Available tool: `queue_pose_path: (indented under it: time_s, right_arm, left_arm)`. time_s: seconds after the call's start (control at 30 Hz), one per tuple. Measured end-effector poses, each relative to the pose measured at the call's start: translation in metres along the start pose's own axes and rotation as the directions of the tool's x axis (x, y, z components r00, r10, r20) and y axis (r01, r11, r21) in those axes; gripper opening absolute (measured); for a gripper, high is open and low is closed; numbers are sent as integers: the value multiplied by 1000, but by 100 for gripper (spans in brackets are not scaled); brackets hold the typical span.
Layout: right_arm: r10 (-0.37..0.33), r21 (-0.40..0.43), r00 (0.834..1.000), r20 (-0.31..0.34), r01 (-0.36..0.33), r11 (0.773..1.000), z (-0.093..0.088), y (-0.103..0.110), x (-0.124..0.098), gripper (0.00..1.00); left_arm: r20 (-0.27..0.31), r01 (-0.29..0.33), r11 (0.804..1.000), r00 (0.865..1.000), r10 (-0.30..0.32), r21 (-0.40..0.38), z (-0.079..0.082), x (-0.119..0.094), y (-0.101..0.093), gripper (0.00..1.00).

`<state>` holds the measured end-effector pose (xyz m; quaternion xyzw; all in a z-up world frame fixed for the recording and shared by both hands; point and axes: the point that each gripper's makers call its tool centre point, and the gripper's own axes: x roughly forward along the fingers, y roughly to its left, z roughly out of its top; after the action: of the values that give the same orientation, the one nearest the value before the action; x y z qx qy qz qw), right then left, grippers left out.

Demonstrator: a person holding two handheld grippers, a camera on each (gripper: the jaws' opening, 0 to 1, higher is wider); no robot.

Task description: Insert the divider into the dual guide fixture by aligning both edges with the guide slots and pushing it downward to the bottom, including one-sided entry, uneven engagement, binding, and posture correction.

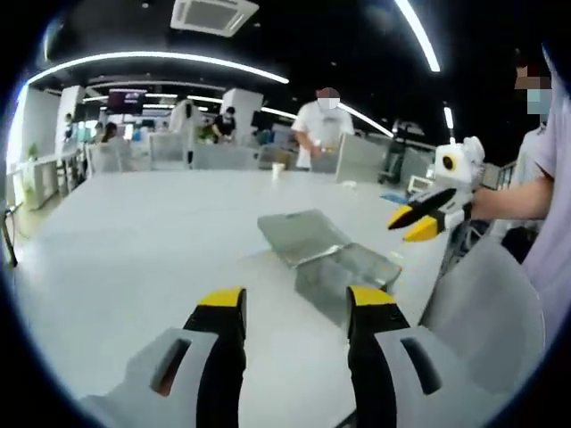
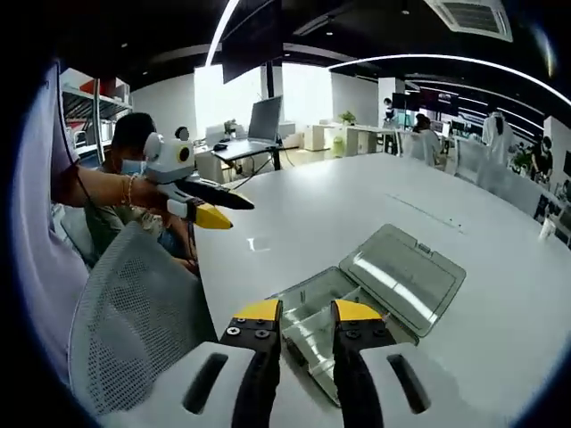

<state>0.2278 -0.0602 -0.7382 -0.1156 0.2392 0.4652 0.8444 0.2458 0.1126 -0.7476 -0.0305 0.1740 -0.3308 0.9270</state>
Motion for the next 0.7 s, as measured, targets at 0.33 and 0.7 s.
queue_pose_path:
  time_s: [0.33,0.7]
  right_arm:
    - [-8,17,1000,20,8,1000,0,6,-4,16]
    - [-16,42,994,109,12,999,12,16,-15,20]
  left_arm:
    - [-152,-107,994,982,108,15,-29,-4,29,52]
    - [-252,-160,987,955,153,-10,-48,-1,53,55]
